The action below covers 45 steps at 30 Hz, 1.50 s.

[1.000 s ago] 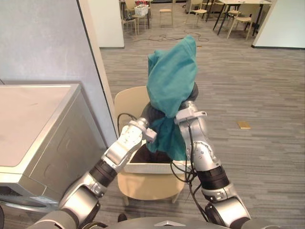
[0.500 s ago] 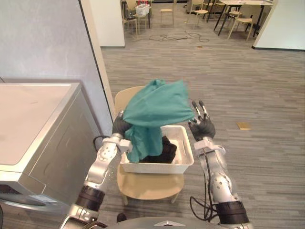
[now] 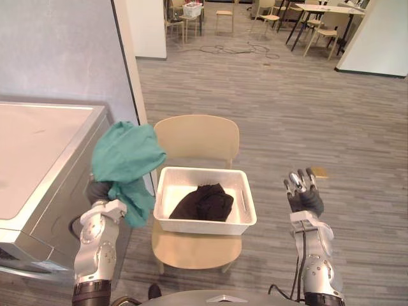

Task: Pick up the laundry basket with both hands and put the clothes into the washing machine.

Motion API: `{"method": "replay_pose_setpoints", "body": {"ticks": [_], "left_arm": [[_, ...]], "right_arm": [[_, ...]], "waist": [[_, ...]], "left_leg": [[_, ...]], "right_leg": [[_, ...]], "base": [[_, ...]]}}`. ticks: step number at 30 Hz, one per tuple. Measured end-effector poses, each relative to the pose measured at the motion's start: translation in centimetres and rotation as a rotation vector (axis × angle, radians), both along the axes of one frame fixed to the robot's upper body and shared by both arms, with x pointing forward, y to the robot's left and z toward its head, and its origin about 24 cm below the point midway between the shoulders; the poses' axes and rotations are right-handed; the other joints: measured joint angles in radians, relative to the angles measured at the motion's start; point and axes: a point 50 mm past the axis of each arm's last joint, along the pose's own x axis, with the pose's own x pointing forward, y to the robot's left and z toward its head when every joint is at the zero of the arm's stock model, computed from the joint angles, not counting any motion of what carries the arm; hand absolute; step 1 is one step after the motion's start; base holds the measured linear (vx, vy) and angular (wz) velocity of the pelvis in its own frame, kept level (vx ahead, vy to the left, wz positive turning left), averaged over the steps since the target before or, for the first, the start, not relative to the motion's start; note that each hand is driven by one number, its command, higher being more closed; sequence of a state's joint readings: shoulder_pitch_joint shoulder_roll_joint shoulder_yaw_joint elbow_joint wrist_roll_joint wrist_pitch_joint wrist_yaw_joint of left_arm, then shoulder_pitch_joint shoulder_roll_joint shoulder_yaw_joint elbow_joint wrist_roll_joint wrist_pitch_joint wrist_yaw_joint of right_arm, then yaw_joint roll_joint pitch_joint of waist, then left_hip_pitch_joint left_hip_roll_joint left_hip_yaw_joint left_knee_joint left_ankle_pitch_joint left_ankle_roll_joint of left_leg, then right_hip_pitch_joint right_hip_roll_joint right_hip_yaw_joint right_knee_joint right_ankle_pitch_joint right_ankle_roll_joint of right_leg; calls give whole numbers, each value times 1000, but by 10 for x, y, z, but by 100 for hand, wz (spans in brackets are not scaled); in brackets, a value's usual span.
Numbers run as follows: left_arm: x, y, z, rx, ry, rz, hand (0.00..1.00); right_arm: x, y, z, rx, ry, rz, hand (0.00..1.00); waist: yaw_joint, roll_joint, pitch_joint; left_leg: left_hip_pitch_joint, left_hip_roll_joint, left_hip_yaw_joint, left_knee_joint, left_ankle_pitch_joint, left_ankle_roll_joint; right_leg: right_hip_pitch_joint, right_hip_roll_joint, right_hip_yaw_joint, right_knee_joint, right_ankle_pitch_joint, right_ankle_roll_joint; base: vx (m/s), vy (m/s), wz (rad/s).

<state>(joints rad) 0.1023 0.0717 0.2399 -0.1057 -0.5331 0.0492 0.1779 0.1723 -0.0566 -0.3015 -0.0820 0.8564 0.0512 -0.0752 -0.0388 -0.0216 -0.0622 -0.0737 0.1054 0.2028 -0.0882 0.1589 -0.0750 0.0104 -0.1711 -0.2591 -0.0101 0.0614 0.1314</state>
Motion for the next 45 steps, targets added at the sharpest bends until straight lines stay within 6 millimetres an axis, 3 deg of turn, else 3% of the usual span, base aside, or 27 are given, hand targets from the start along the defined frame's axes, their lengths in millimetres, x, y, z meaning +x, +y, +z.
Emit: {"method": "replay_pose_setpoints", "body": {"ticks": [5, 9, 13, 15, 16, 19, 20, 21, 22, 25, 29, 33, 35, 36, 37, 38, 39, 40, 41, 43, 45], "left_arm": [[-26, 17, -16, -87, 28, 101, 100], [-53, 15, -47, -182, 125, 136, 100], [-100, -2, -95, -310, 329, 204, 100], [-117, -10, -108, -370, 392, 219, 100], [-124, -18, -114, -394, 424, 212, 100], [-129, -28, -121, -463, 443, 197, 100], [-129, -33, -125, -477, 458, 180, 100], [-129, -37, -128, -482, 477, 155, 100], [-130, -46, -132, -498, 499, 130, 100], [-128, -55, -135, -513, 522, 95, 100], [-126, -50, -134, -507, 508, 108, 100], [-111, -43, -123, -507, 427, 114, 100], [-103, -44, -114, -496, 382, 93, 100], [-98, -48, -112, -494, 372, 70, 100], [-90, -47, -109, -481, 350, 46, 100], [-86, -51, -108, -482, 345, 28, 100], [-86, -53, -107, -483, 344, 17, 100], [-85, -56, -107, -485, 344, 4, 100], [-84, -57, -106, -485, 337, -4, 100], [-78, -59, -100, -482, 302, -30, 100], [-73, -60, -96, -473, 279, -51, 100]], "right_arm": [[-35, -13, -46, 50, 203, -120, 0], [-83, -24, -91, 139, 408, -273, 0], [-136, -20, -121, 130, 657, -348, 0], [-156, -14, -133, 149, 746, -361, 0], [-168, -9, -142, 168, 810, -358, 0], [-193, 7, -161, 242, 935, -356, 0], [-204, 15, -168, 275, 993, -351, 0], [-213, 20, -173, 292, 1041, -344, 0], [-219, 24, -176, 287, 1089, -329, 0], [-233, 33, -182, 263, 1233, -305, 0], [-233, 34, -184, 260, 1263, -310, 0], [-193, 27, -184, 175, 1194, -228, 0], [-178, 27, -183, 156, 1165, -219, 0], [-174, 24, -182, 121, 1164, -202, 0], [-165, 25, -181, 98, 1152, -175, 0], [-157, 22, -179, 76, 1131, -166, 0], [-152, 20, -178, 61, 1121, -159, 0], [-147, 19, -177, 46, 1106, -148, 0], [-141, 18, -175, 36, 1086, -143, 0], [-131, 17, -171, 19, 1052, -138, 0], [-123, 17, -168, -3, 1025, -130, 0]], "waist": [[4, 0, 0], [7, 1, 0], [21, 3, 2], [25, 10, 10], [28, 0, 17], [36, 1, 17], [40, -15, 13], [50, -23, 10], [53, 3, 22], [48, -2, 24], [45, -3, 53], [56, 32, 147], [60, 35, 169], [69, 35, 177], [72, -9, 200], [73, -18, 217], [70, -16, 219], [70, -5, 216], [71, 11, 213], [64, 17, 214], [66, 15, 217]], "left_leg": [[4, 0, -11, 0, -3, -1], [8, -4, -22, 0, -3, 0], [34, -6, -17, 0, -8, 1], [50, -6, -17, 0, -15, 8], [58, -4, -17, 0, -17, 8], [57, 0, 3, 0, -23, 3], [66, 2, 43, 7, -44, -11], [74, 4, 74, 9, -38, -1], [73, 11, 87, 2, -31, -2], [69, 9, 101, 2, -31, -3], [71, 34, 125, 6, -31, -4], [-53, 99, 74, 135, -23, -19], [-108, 92, 30, 121, -19, -27], [-114, 72, 25, 61, -56, -76], [-120, 44, 49, 66, -45, -34], [-135, 14, 60, 153, -29, 24], [-151, 14, 78, 240, -41, 48], [-150, 42, 105, 398, -96, 74], [-116, 87, 99, 483, -171, 59], [-81, 142, 97, 552, -227, 62], [-98, 161, 121, 641, -280, 77]], "right_leg": [[7, 0, -9, 3, -12, 4], [24, -4, -30, 12, -20, 7], [32, -14, -35, 56, -44, 4], [42, -19, -41, 71, -60, 5], [53, -21, -49, 79, -72, 12], [61, -23, -64, 92, -82, 16], [60, -43, -71, 87, -83, 13], [61, -56, -79, 91, -83, 12], [62, -47, -84, 100, -83, 15], [60, -53, -80, 111, -83, 15], [29, -46, -76, 172, -111, 9], [-56, -21, -109, 312, -174, -15], [-125, -40, -154, 401, -216, -23], [-150, -67, -187, 431, -232, -27], [-157, -132, -222, 438, -237, -59], [-157, -174, -241, 448, -236, -62], [-156, -192, -256, 447, -232, -62], [-146, -212, -278, 450, -220, -51], [-125, -214, -299, 452, -217, -51], [-110, -231, -328, 474, -216, -50], [-87, -266, -352, 510, -206, -34]], "base": [[0, 0, 6], [4, 7, 14], [3, 2, 1], [-7, -1, 10], [-23, -6, 19], [-61, -3, 20], [-2, 59, 13], [22, 43, 5], [0, 0, 0], [-15, 4, 0], [-21, -36, -4], [-92, -108, 24], [-89, -97, 76], [-45, -50, 104], [-43, -15, 115], [-33, 1, 94], [-34, -28, 75], [-41, -39, 65], [-38, 27, 57], [-15, 172, 47], [2, 217, 44]]}}
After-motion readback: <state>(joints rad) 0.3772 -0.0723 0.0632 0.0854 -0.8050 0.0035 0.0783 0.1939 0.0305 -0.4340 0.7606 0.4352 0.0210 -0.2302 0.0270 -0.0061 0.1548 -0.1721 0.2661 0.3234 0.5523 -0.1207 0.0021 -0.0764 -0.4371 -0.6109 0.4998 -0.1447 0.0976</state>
